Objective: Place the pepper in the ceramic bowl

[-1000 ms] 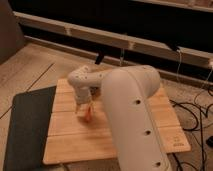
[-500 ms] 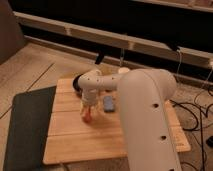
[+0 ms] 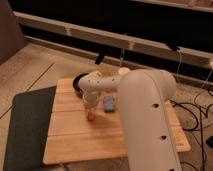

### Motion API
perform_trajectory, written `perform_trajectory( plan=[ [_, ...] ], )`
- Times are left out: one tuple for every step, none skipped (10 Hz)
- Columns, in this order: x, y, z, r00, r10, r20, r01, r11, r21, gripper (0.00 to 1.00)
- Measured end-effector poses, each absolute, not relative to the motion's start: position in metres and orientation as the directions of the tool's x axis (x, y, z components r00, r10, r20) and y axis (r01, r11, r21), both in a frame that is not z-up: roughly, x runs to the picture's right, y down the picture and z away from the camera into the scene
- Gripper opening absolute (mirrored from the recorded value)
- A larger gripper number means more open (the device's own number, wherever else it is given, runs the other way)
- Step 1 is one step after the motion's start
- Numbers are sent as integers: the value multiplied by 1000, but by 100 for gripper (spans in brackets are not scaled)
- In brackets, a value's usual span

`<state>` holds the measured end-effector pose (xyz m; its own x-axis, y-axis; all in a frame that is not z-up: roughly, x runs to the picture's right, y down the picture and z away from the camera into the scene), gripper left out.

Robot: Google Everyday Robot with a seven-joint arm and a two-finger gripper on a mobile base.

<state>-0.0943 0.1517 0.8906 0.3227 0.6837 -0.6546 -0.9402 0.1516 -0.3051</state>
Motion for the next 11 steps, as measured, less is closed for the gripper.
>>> perform_trajectory(
  plan=[
    [-94, 150, 889, 328, 684, -651, -939, 162, -303, 0],
    [-96, 142, 884, 334, 691, -641, -939, 185, -290, 0],
    [-99, 134, 878, 342, 698, -629, -938, 208, -278, 0],
    [-107, 120, 869, 359, 709, -607, -932, 246, -265, 0],
    [-108, 113, 863, 362, 714, -600, -932, 261, -252, 0],
    [-105, 99, 857, 359, 723, -591, -933, 278, -226, 0],
    [-100, 90, 856, 351, 729, -587, -936, 282, -210, 0],
    [-97, 92, 856, 349, 726, -593, -937, 281, -206, 0],
    [-99, 91, 856, 349, 729, -589, -937, 280, -210, 0],
    [-100, 91, 856, 351, 728, -588, -936, 282, -211, 0],
    [-101, 91, 856, 352, 728, -588, -936, 281, -211, 0]
  ],
)
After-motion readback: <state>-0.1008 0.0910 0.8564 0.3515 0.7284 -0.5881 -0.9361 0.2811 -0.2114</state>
